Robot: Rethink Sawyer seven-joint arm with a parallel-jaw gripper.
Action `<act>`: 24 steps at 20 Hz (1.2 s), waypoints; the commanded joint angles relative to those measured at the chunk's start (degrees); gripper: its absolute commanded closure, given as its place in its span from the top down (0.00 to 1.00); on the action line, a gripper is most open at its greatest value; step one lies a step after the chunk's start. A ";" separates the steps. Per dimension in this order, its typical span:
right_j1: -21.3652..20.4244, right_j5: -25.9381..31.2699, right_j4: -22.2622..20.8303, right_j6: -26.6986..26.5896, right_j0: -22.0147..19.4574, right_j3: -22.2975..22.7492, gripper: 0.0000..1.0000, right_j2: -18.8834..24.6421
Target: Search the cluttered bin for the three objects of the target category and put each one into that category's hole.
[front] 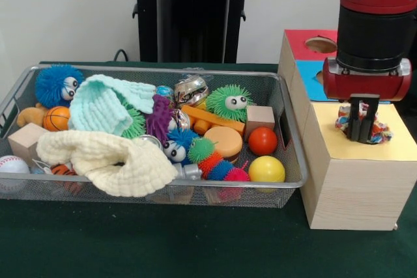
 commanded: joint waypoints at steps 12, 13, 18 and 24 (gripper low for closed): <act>3.97 -1.80 -0.83 10.90 1.92 13.97 0.00 3.22; 3.94 -1.64 -0.78 10.77 1.83 14.10 0.00 3.37; 5.82 -3.74 -1.16 10.97 1.97 13.55 0.00 3.07; 8.05 -10.29 -2.12 11.63 2.55 13.02 0.00 2.05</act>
